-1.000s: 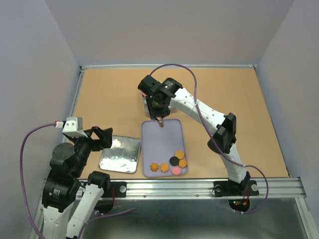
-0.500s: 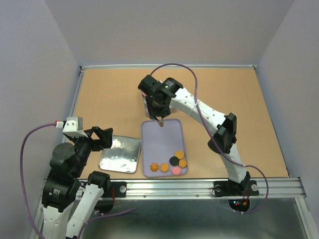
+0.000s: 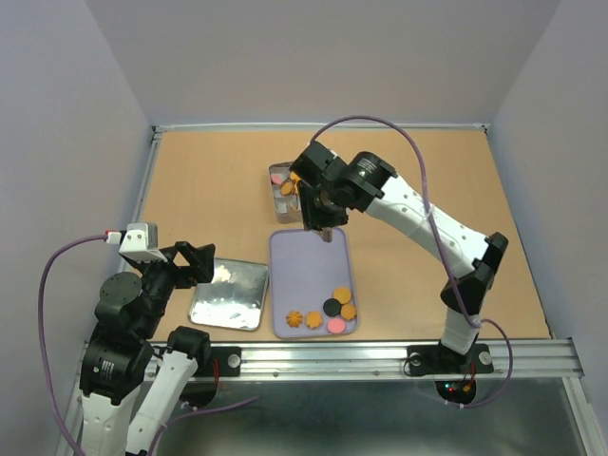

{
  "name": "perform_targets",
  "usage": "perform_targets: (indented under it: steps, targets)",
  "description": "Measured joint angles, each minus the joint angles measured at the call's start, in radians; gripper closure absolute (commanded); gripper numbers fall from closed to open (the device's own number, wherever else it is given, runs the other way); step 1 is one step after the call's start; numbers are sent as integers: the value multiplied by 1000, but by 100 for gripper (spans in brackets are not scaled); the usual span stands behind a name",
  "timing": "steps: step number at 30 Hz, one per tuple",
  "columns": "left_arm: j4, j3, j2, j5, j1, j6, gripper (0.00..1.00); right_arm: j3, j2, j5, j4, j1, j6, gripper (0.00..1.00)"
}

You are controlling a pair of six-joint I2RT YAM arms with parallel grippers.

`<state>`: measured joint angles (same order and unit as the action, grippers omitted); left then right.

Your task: Pack the cookies

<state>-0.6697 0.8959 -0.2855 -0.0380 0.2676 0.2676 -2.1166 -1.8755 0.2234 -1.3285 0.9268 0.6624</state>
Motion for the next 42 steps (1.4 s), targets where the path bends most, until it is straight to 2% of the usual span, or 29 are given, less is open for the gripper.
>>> perform_targets:
  steps: [5, 9, 11, 16, 23, 42]
  targets:
    - [0, 0, 0, 0, 0, 0, 1, 193, 168, 3, 15, 116, 78, 51]
    - [0, 0, 0, 0, 0, 0, 1, 394, 265, -11, 50, 290, 166, 51]
    - [0, 0, 0, 0, 0, 0, 1, 491, 294, -26, 63, 354, 209, 51]
    - [0, 0, 0, 0, 0, 0, 1, 608, 321, -37, 67, 456, 311, 51]
    - [0, 0, 0, -1, 0, 0, 1, 620, 325, -37, 92, 500, 367, 51]
    - [0, 0, 0, -21, 0, 7, 1, 603, 249, -85, 128, 534, 362, 50]
